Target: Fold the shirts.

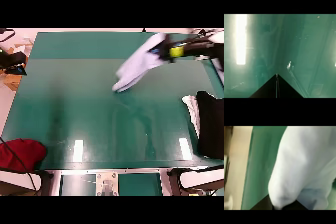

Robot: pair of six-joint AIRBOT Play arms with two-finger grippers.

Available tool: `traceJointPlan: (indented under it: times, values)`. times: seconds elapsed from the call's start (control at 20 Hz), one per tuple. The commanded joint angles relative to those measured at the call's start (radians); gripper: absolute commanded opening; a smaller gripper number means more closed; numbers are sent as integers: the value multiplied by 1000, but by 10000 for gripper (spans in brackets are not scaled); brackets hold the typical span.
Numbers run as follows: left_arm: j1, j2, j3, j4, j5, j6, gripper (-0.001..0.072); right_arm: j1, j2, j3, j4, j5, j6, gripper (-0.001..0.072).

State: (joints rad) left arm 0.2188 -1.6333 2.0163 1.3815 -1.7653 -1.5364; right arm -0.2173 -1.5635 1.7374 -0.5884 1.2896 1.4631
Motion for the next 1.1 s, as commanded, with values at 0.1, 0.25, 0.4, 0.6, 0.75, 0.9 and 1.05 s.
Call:
traceJointPlan:
  times: [0.1,0.25,0.4,0.6,0.75,0.9,1.05]
  values:
    - [1,1,0,-6,0,-1,24,-454,152,16,-88,48,101,14]
    - [1,1,0,-6,0,-1,24,-681,185,16,-130,80,135,14]
    - [1,1,0,-6,2,-1,24,-840,188,15,-212,210,142,14]
    - [1,1,0,-26,2,0,24,-890,228,-27,-502,363,188,13]
    - [1,1,0,-61,2,0,24,-890,311,-174,-669,418,241,14]
    - [1,1,0,-75,2,6,24,-890,343,-341,-897,518,285,15]
    - [1,1,0,-79,0,11,24,-890,343,-494,-1048,529,305,70]
